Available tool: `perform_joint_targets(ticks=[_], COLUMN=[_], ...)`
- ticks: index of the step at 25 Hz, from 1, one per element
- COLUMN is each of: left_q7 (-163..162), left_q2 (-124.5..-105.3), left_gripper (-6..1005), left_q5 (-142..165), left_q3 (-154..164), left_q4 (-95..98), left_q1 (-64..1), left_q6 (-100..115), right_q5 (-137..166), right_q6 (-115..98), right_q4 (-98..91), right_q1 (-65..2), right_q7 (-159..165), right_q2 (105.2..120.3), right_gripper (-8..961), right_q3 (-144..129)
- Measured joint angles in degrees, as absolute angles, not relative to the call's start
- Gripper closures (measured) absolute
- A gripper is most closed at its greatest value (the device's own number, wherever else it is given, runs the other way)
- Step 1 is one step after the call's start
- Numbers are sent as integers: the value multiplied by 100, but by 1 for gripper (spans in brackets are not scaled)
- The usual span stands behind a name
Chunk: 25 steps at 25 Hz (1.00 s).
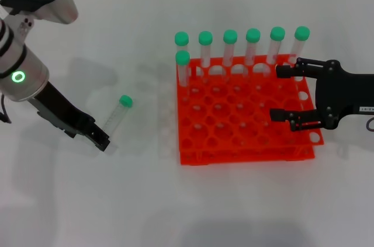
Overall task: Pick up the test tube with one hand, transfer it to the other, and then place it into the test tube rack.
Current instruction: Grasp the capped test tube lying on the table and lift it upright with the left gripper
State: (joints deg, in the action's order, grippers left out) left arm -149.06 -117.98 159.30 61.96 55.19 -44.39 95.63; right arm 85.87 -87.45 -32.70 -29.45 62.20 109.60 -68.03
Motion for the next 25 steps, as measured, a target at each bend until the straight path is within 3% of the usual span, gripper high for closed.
perform_joint_targets(ticks=[6, 14, 25], left_q7=[-15088, -15296, -15386], left_q2=[-11810, -11828, -11900], left_gripper=[140, 477, 529], left_q5=[15939, 15952, 15954], left_q3=[6279, 6571, 6589], left_q4=[5357, 5249, 5185], left_q1=[-4503, -4520, -4562], left_q6=[9462, 9242, 9148], right_q5=[8587, 8587, 8587], right_q6=[-8752, -8802, -8756], right_q4=[-3270, -3269, -3269], right_q1=[-2939, -2935, -2940], right_q7=[6207, 6205, 6204], right_q2=[10960, 10951, 10978], right_gripper=[81, 81, 81], right_q3=[-6811, -6812, -6795])
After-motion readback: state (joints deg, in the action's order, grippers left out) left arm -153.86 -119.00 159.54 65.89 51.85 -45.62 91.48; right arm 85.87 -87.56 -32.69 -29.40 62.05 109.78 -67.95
